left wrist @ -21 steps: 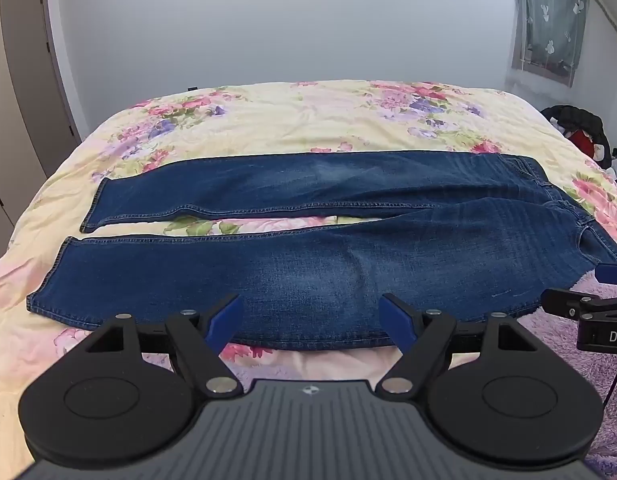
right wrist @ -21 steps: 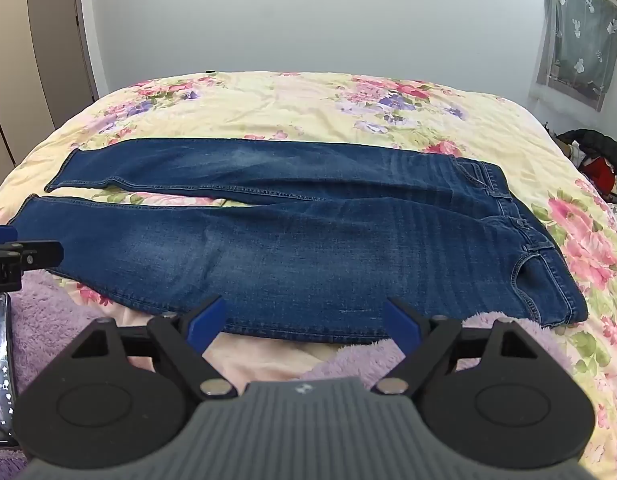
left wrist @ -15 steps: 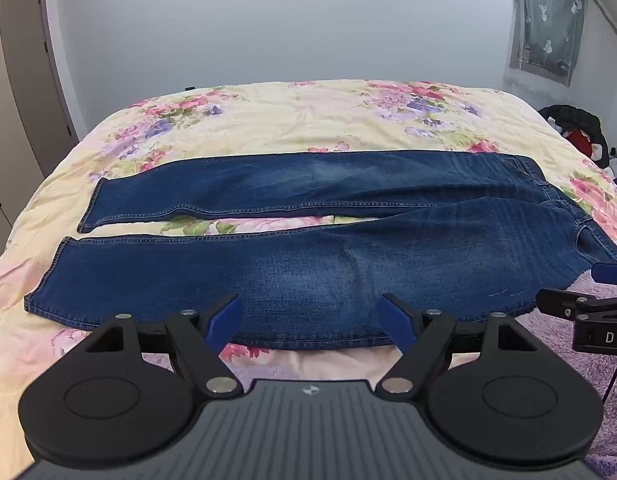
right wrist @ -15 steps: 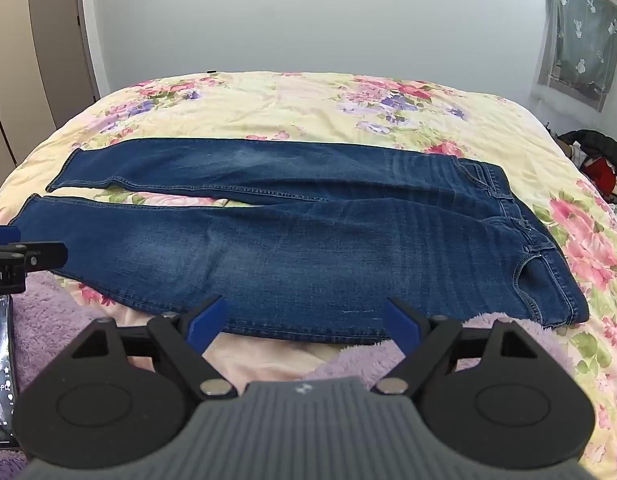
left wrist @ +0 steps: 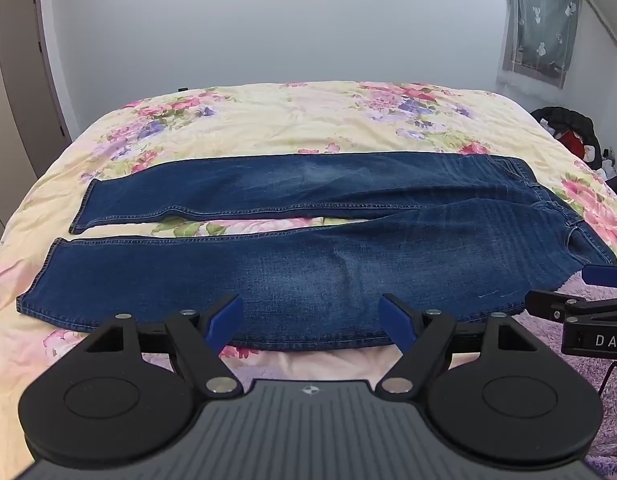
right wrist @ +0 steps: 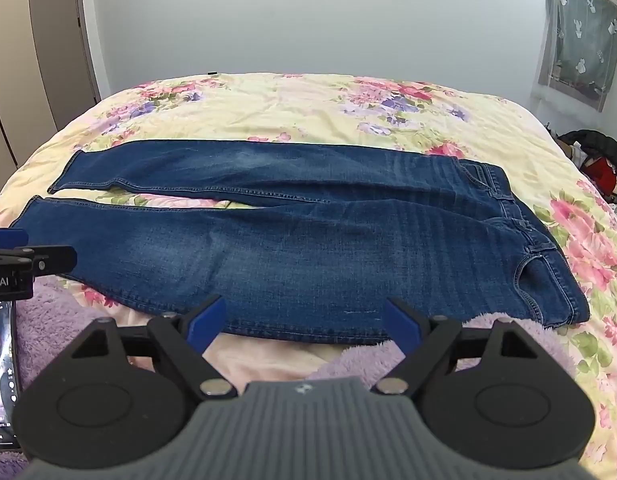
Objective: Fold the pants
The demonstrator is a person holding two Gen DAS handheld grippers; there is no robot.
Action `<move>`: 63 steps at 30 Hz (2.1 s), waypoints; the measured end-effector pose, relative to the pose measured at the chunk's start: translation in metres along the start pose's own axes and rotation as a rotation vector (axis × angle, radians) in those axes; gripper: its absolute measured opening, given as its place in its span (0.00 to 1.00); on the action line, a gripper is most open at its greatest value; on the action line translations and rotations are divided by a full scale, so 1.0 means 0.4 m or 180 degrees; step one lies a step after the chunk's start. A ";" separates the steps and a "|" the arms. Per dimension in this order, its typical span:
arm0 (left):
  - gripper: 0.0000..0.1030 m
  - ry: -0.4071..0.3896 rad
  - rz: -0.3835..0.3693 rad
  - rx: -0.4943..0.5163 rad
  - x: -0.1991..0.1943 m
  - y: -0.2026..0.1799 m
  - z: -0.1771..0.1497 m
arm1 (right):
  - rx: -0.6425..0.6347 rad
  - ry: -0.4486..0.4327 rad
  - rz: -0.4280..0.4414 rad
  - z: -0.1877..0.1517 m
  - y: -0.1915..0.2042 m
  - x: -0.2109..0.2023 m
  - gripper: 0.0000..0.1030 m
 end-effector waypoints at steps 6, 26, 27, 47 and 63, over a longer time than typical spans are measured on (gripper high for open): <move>0.88 -0.0003 -0.0003 -0.0001 -0.002 -0.004 0.001 | 0.0006 -0.0004 0.0005 -0.002 0.004 -0.002 0.79; 0.88 -0.0009 -0.0044 -0.0005 -0.006 -0.018 -0.006 | 0.0010 -0.0010 0.0012 -0.003 0.000 -0.007 0.79; 0.88 -0.0009 -0.0043 -0.0005 -0.006 -0.019 -0.006 | 0.0010 -0.0012 0.0013 -0.003 0.000 -0.008 0.79; 0.88 0.0000 -0.0052 -0.0006 -0.006 -0.020 -0.005 | 0.0023 -0.0013 0.0003 0.000 -0.004 -0.016 0.79; 0.88 -0.0001 -0.0091 -0.0020 -0.011 -0.027 -0.001 | 0.0005 -0.0030 -0.0003 0.003 -0.004 -0.023 0.79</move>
Point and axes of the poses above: each gripper's, at about its wrist camera, not at the fingertips, and x roughly the way its jaws point, y to its left, z to its top, the point moved 5 cm from there along x, roughly the way its jaws point, and after that the axes turned 10 degrees about -x, right-handed, at the moved point
